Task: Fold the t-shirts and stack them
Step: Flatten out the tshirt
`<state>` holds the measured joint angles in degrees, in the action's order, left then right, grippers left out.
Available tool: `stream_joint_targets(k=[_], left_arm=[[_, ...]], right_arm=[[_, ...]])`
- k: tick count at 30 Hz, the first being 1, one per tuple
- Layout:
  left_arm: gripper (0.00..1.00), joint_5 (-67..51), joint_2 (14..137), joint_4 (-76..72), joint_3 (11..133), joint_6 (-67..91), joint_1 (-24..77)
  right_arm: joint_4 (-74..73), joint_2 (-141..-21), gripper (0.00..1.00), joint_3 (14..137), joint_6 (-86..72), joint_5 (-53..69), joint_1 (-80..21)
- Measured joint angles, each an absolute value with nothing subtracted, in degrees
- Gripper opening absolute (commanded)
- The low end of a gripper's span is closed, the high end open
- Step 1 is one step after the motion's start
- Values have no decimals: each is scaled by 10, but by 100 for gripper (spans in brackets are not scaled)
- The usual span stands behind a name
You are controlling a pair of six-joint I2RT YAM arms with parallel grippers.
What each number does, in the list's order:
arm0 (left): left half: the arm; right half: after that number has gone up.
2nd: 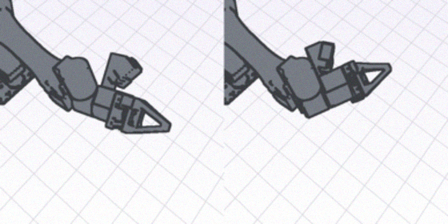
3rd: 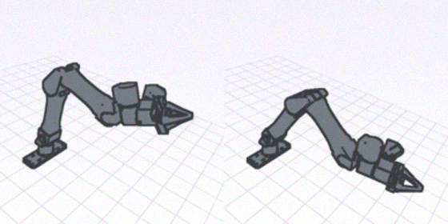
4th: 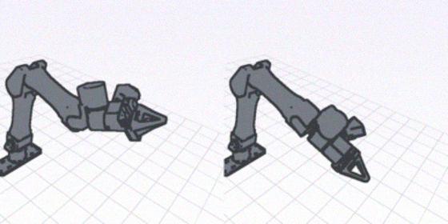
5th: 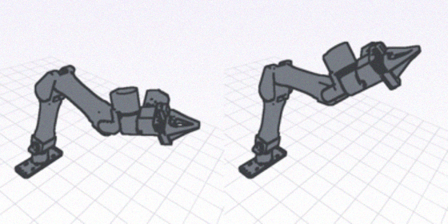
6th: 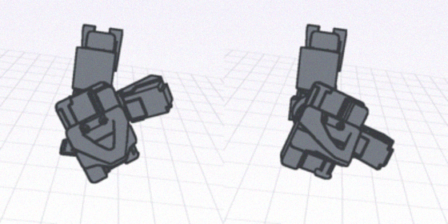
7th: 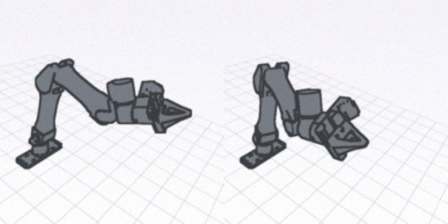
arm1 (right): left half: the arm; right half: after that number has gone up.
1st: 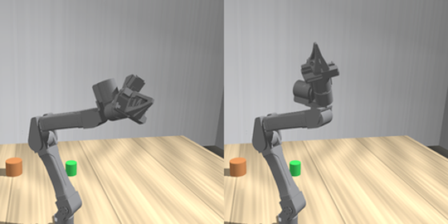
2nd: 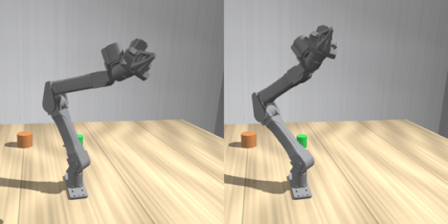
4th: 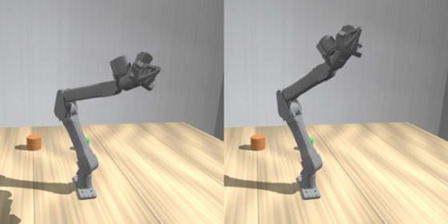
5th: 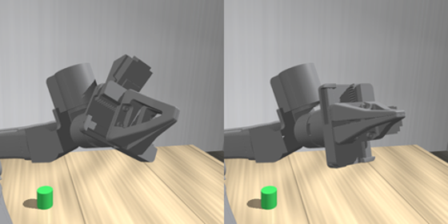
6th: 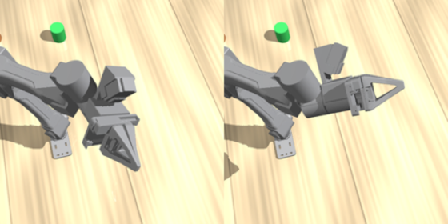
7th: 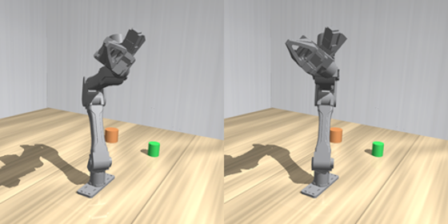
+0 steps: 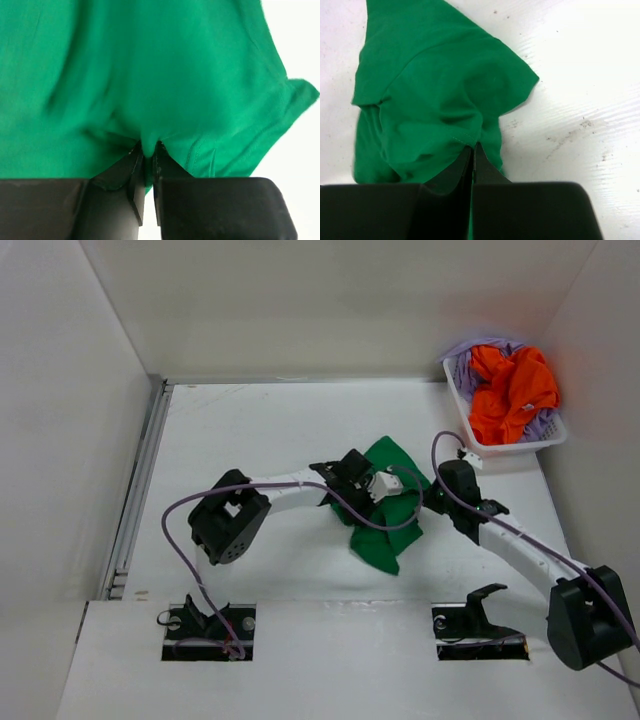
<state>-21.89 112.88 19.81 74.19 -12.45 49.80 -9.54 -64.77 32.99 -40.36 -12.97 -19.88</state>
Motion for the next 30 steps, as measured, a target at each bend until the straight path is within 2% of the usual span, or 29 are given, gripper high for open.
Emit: stream_joint_targets(k=[6,9,12,14,15,17,23,27,30], left_arm=[[0,-160,1046,245,685,-201,397],[5,-133,1036,264,686,-248,340],[20,-100,1036,281,686,-296,294],[36,-80,1036,289,687,-324,275],[47,-71,1036,293,688,-335,269],[55,-61,1035,298,689,-350,261],[55,-74,974,334,690,-358,236],[44,-103,896,359,689,-349,228],[41,-139,859,362,669,-336,242]], right_arm=[[-94,-639,0,309,-406,-118,-193],[-91,-651,0,300,-413,-117,-206],[-85,-675,0,298,-423,-115,-229],[-81,-693,0,298,-426,-115,-246],[-80,-701,0,299,-428,-115,-253],[-81,-717,0,301,-430,-115,-264],[-75,-733,0,319,-429,-114,-268],[-68,-736,0,323,-424,-113,-268],[-67,-736,0,323,-422,-109,-268]])
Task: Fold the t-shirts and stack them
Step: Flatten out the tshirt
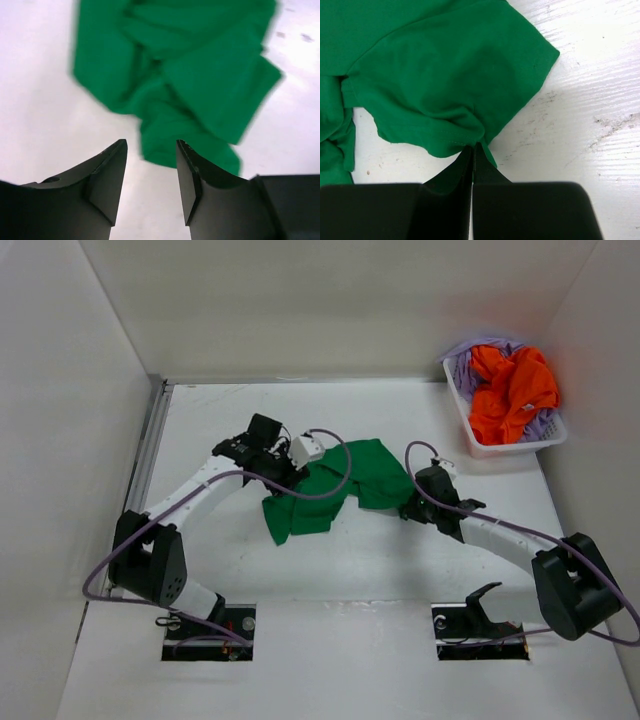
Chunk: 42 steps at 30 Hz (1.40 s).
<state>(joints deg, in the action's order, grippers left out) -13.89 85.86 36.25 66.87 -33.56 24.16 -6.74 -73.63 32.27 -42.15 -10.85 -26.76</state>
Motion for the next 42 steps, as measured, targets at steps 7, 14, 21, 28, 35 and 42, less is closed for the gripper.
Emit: stream_joint_targets(k=[7,14,21,28,35,42], left_arm=[[45,-207,898,397,595,-290,297],[47,-229,960,386,594,-238,286],[40,-236,984,361,602,-202,305],[4,-235,991,349,608,-180,303],[0,-188,915,373,672,-200,253],[0,-93,821,382,866,-301,112]], right_arm=[[-62,-736,0,323,-415,-105,-268],[-57,-736,0,323,-416,-105,-269],[-56,-735,0,322,-416,-105,-271],[-56,-714,0,321,-415,-105,-271],[-129,-629,0,380,-364,-102,-212],[-211,-543,0,636,-251,-116,-100]])
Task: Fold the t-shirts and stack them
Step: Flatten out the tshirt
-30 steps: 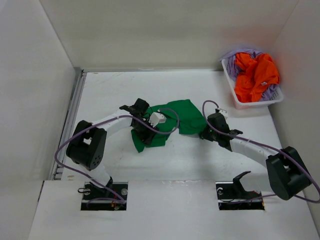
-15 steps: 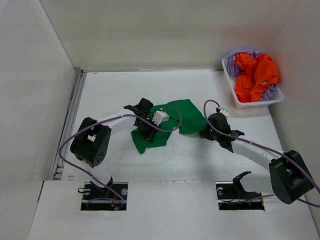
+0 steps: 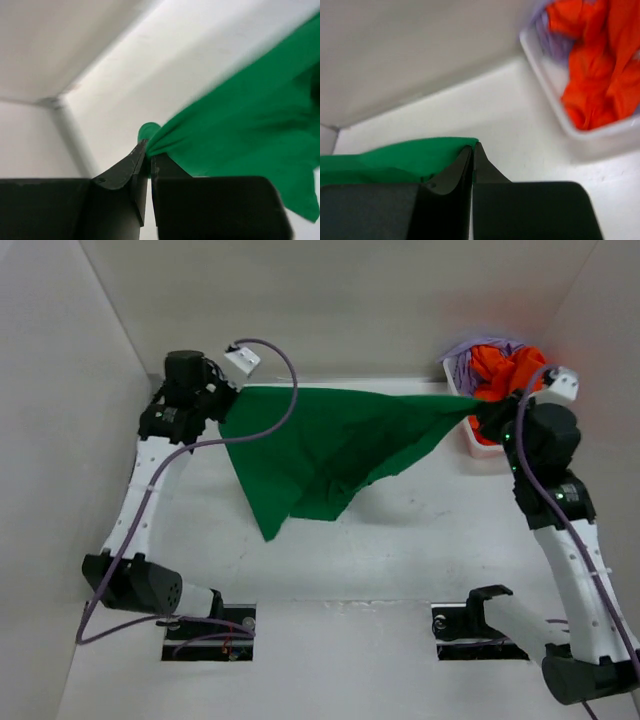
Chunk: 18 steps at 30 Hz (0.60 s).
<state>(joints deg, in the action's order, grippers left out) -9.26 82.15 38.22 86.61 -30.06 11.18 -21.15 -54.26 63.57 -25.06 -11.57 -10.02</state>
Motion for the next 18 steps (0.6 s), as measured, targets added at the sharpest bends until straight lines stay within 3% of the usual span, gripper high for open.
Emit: stream_joint_targets(k=[8,18], left_arm=[[0,-11,739,395,949,-393,74],[2,67,732,424,1099,-436,73]], right_arm=[[-283,-533,0,857,-158,-102,-96],[-347,-586,0,1056,-97,-82,-133]])
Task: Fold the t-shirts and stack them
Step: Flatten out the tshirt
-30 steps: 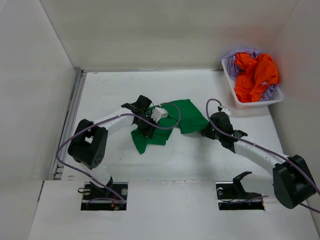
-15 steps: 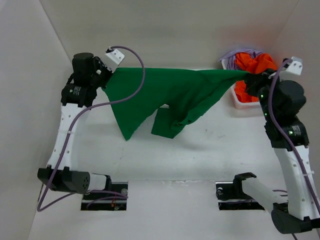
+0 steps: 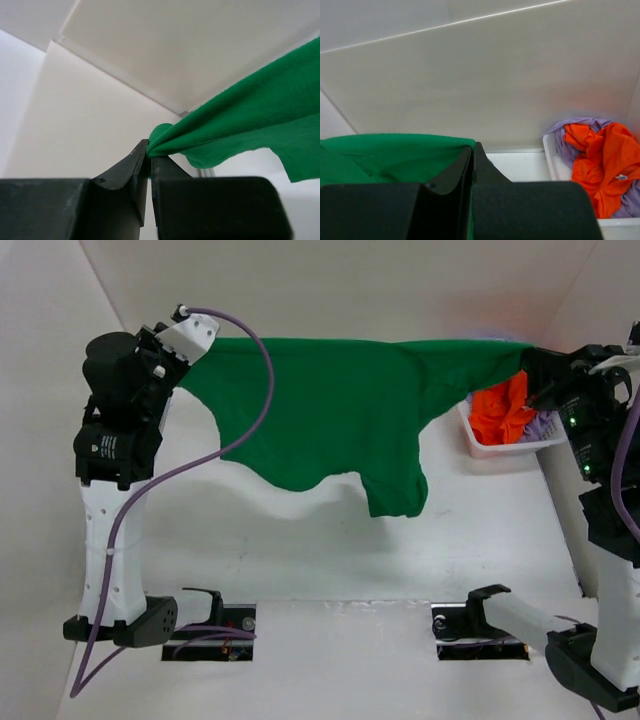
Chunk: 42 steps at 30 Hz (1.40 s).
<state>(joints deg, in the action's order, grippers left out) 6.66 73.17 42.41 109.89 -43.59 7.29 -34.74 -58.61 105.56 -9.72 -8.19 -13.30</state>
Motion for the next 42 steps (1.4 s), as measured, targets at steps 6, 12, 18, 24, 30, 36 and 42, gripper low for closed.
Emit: stream_joint_targets(k=[6,12,18,24,30,36,42], left_arm=[[3,84,748,422,1074,-439,68],[3,86,898,401,1095,-436,30],[3,104,1180,386,1371,-435,10],[3,111,1199,334,1399,-436,28],[4,98,1002,272,1150,-439,41],[6,82,874,241,903,-451,40],[6,71,864,284,687,-470,42]], right_arm=[[-344,-666,0,1075,-93,-61,-135],[-350,-888,0,1180,-105,-38,-131],[-382,-1218,0,1584,-126,-27,-114],[-343,-1124,0,1436,-143,-24,-96],[-274,-887,0,1155,-137,-26,-101],[-218,-718,0,841,-146,-60,-141],[-254,-684,0,594,-181,-94,-210]])
